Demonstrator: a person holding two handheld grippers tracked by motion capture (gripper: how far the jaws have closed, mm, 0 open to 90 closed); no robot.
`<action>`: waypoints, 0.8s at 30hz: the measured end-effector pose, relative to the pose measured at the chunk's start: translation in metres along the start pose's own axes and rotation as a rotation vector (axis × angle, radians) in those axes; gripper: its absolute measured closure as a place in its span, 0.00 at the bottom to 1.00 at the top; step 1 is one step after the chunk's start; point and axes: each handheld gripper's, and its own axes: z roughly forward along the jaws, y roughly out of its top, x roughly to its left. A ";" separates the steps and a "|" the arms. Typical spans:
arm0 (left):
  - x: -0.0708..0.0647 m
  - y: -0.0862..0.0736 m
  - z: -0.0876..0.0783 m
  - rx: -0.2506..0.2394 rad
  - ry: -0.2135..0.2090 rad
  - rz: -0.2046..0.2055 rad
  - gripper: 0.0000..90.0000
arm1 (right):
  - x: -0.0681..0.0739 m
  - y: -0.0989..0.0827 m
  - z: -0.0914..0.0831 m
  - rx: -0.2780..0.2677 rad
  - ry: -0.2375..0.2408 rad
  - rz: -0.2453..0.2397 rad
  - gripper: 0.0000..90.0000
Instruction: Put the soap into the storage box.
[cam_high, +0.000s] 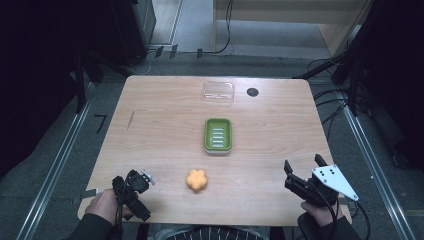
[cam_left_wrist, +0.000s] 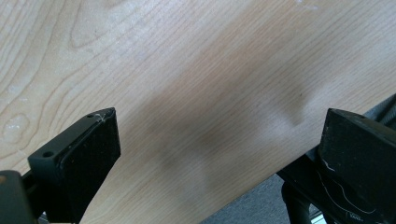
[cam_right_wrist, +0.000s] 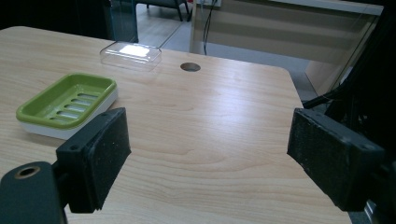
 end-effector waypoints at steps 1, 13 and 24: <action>0.000 0.000 0.001 -0.002 -0.001 0.002 0.00 | 0.000 0.000 0.000 0.000 0.000 0.000 0.15; -0.002 0.004 0.001 0.004 -0.002 0.016 0.00 | -0.001 0.000 0.001 -0.004 0.012 0.005 0.15; -0.007 0.015 0.002 -0.028 -0.042 0.063 0.00 | 0.003 0.001 0.002 0.000 0.018 -0.008 0.15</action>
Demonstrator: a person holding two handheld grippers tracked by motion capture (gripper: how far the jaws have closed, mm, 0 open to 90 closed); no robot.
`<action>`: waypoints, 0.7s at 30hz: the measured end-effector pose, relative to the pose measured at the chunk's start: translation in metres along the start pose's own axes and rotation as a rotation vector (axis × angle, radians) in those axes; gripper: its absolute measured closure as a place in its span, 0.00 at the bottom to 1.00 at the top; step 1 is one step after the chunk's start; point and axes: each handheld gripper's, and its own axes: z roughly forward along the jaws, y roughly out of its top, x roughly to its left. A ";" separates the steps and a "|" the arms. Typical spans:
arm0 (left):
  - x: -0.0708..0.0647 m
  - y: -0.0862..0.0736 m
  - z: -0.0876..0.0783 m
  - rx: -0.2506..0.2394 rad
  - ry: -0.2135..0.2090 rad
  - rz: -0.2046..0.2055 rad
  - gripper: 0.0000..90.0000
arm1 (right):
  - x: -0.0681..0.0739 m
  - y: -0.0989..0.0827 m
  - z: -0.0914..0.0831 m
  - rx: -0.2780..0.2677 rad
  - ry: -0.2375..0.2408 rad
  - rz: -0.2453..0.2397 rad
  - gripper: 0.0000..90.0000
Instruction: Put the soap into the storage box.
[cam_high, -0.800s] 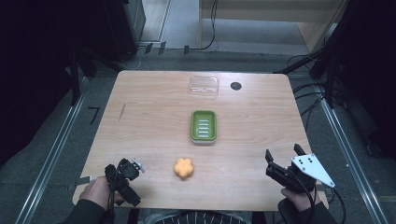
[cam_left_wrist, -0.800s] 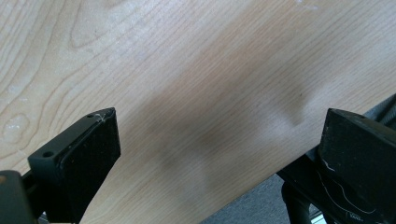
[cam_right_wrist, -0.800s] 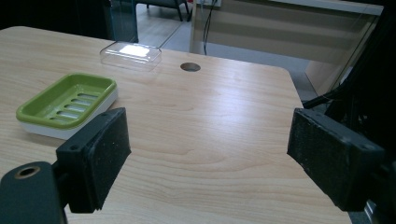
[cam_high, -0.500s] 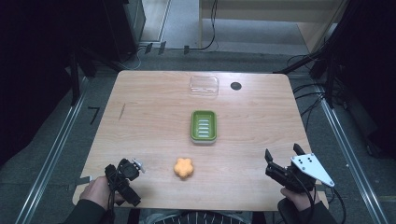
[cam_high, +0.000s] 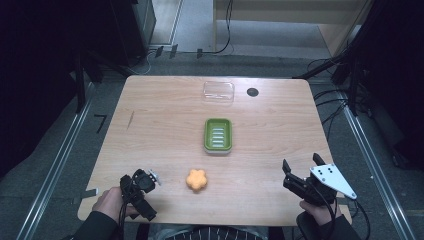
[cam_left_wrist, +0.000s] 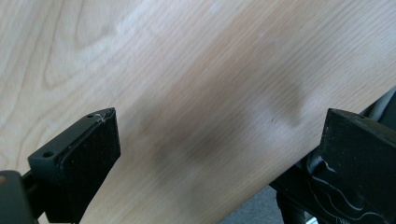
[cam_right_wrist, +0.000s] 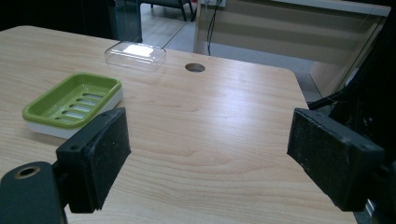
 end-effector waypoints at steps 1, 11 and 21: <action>0.000 0.002 0.000 0.003 0.003 0.013 0.00 | 0.000 0.000 0.000 -0.001 -0.001 -0.008 0.15; 0.000 0.021 -0.006 -0.033 0.006 0.041 0.00 | 0.002 0.001 0.000 0.001 -0.001 -0.006 0.15; -0.006 0.040 -0.009 -0.049 0.014 0.071 0.00 | 0.002 0.001 0.001 -0.001 0.001 -0.004 0.15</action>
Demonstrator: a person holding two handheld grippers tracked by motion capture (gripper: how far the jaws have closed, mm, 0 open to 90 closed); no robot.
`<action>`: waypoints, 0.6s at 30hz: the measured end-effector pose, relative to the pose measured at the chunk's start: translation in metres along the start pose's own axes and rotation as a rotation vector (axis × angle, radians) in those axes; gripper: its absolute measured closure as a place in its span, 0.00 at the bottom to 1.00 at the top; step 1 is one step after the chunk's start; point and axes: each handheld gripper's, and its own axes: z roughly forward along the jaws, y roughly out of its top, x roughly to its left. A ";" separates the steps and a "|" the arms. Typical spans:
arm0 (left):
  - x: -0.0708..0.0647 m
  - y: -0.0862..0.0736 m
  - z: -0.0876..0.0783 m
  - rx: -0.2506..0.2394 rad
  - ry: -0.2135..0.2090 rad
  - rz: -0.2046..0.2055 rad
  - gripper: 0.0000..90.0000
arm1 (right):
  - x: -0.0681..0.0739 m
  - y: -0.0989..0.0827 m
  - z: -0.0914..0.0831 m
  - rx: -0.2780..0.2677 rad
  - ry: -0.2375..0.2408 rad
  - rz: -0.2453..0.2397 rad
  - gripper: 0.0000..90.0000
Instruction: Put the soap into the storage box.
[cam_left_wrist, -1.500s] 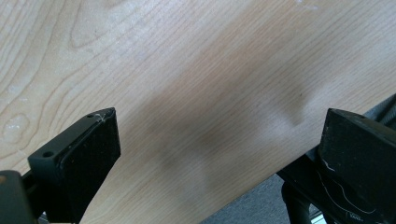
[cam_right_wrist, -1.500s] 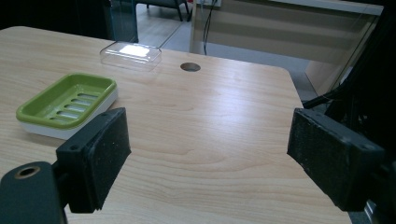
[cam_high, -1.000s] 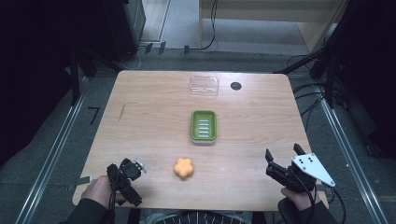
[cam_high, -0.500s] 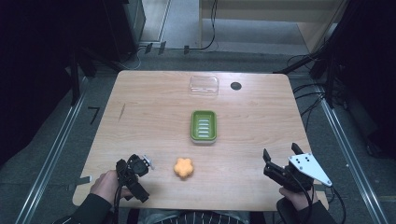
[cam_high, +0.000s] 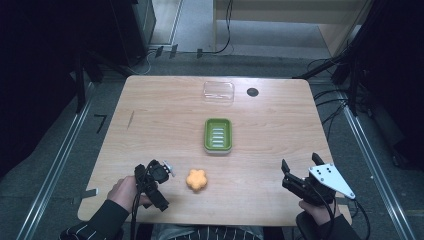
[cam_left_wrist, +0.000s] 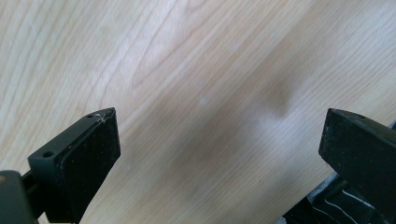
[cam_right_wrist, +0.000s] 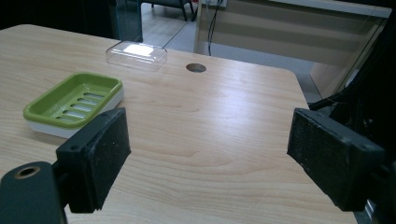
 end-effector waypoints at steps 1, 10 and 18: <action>-0.001 0.002 0.000 0.000 0.002 0.005 0.00 | 0.000 0.000 0.000 0.001 0.000 0.000 0.15; -0.004 0.019 -0.002 -0.020 0.011 0.028 0.00 | -0.001 0.000 0.000 0.001 0.002 0.000 0.15; -0.009 0.039 -0.004 -0.049 0.009 0.046 0.00 | -0.001 0.000 0.000 0.004 0.002 0.003 0.15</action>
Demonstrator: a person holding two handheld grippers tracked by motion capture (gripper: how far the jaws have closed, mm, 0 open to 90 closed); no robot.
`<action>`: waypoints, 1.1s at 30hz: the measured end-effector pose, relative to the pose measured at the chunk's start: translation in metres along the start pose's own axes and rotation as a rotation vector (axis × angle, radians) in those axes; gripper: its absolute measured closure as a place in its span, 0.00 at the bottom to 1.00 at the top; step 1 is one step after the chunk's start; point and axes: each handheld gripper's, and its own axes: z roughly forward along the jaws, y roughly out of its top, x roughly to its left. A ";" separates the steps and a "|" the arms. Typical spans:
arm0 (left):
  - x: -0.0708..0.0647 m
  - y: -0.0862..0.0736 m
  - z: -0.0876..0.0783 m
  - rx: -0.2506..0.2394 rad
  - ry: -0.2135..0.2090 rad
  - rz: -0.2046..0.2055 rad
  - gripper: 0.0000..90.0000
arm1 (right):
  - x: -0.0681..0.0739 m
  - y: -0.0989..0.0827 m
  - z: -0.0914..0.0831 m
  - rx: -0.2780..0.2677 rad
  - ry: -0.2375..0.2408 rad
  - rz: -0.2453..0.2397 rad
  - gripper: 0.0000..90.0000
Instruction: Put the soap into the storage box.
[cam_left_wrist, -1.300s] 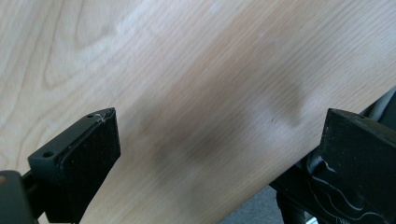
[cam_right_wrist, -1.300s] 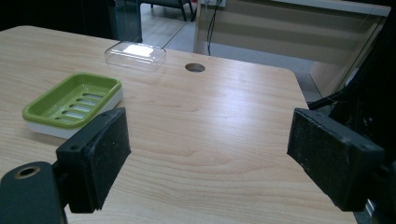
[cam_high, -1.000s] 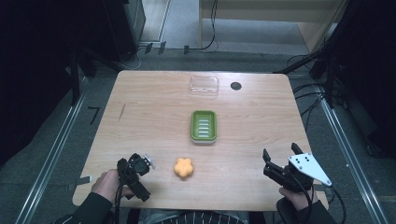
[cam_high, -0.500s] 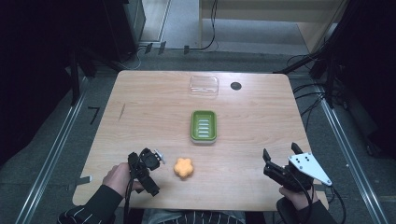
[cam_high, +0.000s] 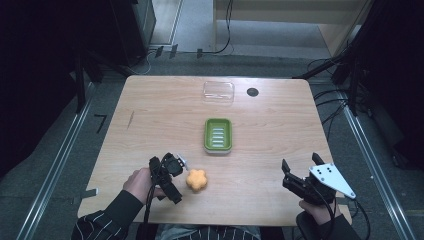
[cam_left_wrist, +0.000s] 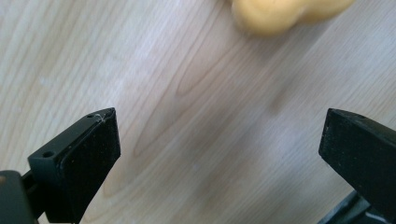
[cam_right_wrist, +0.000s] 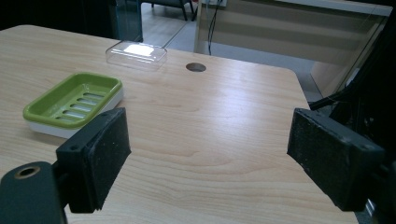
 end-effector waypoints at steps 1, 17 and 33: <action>0.000 0.002 0.000 -0.002 0.000 0.006 0.00 | 0.000 0.000 0.000 0.000 -0.001 0.000 0.15; -0.009 0.026 0.003 -0.041 -0.025 0.028 0.00 | 0.002 0.001 0.000 0.001 0.004 -0.010 0.15; -0.020 0.062 0.020 -0.033 -0.047 0.040 0.00 | 0.001 0.001 0.000 -0.001 0.003 0.002 0.15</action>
